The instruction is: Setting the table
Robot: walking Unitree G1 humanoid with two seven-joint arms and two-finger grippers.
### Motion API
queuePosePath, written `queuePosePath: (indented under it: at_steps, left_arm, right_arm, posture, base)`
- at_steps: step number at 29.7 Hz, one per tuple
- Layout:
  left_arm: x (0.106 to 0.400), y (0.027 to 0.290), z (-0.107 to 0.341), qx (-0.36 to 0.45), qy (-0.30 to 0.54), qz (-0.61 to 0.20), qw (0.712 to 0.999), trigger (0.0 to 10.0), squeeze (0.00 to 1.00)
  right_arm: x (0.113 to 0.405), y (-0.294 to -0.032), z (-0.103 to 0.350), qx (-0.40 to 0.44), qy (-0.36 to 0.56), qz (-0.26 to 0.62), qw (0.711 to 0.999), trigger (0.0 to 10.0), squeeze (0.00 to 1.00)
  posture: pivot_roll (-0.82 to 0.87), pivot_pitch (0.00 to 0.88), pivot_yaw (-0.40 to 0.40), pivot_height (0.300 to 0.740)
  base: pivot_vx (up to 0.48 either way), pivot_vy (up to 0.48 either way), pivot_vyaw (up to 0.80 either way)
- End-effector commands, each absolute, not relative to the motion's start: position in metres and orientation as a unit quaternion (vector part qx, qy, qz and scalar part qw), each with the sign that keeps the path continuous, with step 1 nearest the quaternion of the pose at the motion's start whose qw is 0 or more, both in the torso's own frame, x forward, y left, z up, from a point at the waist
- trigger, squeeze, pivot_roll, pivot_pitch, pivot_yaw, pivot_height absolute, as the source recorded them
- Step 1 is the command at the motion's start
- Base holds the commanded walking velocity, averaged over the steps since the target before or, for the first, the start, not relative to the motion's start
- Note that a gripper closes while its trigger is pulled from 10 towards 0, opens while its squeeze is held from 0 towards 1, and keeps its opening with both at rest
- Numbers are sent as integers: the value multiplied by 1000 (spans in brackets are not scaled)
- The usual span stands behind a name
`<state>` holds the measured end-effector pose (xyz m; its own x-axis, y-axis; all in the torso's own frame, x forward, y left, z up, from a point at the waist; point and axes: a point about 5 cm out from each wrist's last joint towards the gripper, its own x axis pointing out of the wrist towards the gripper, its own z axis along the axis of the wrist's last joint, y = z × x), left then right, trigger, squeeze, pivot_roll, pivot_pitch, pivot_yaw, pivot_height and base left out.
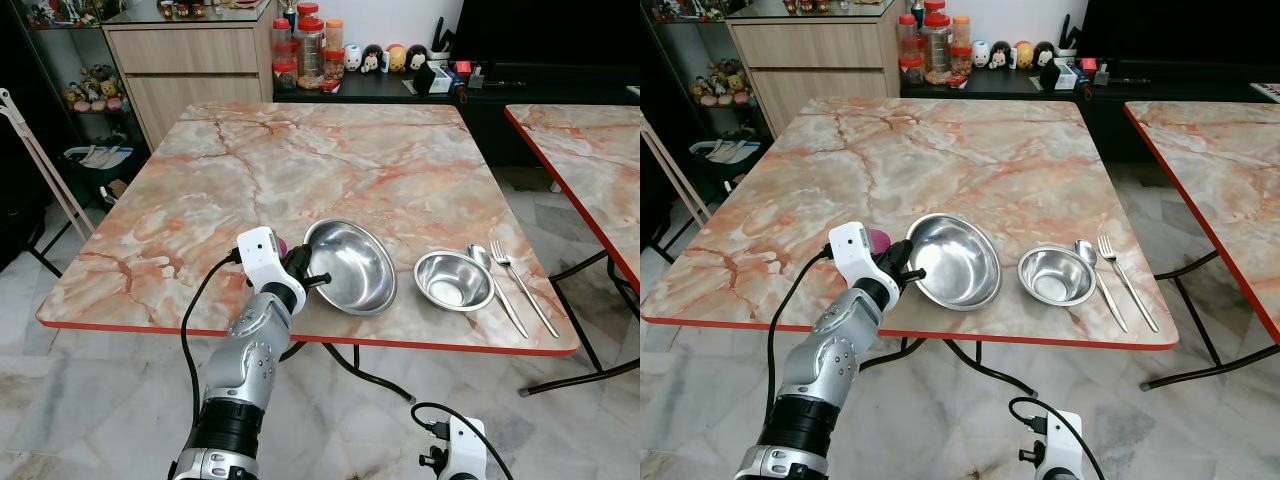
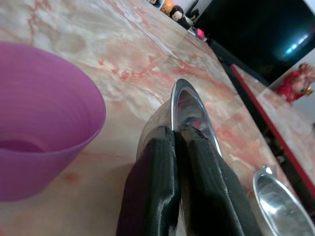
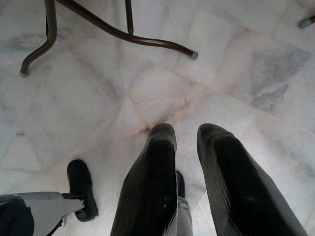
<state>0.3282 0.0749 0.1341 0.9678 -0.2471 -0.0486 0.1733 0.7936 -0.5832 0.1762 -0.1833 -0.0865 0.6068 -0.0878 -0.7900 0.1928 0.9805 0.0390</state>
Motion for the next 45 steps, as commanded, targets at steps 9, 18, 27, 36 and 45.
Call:
queuePosePath:
  at_steps: [9,18,27,36,45]
  left_arm:
    - [329,71,142,-430,42,-95,897,10000,0]
    - [330,77,145,-483,33,-89,870,10000,0]
    - [329,76,151,-517,25,-99,850,10000,0]
    - [330,79,156,-535,21,-99,839,10000,0]
    - [322,67,151,-415,44,-136,899,10000,0]
  right_arm:
    - [177,-187,-86,58,436,-82,894,10000,0]
    - [177,-187,-86,57,436,-81,895,10000,0]
    - [179,-185,-85,56,434,-75,896,10000,0]
    - [178,-186,-85,57,435,-77,895,10000,0]
    - [178,-186,-86,57,435,-78,895,10000,0]
  posture:
    - [31,0,-1,740]
    - [35,0,-1,740]
    - [36,0,-3,740]
    - [38,0,-9,740]
    - [41,0,-13,740]
  base:
    - [0,0,0]
    - [0,0,0]
    - [0,0,0]
    - [0,0,0]
    - [0,0,0]
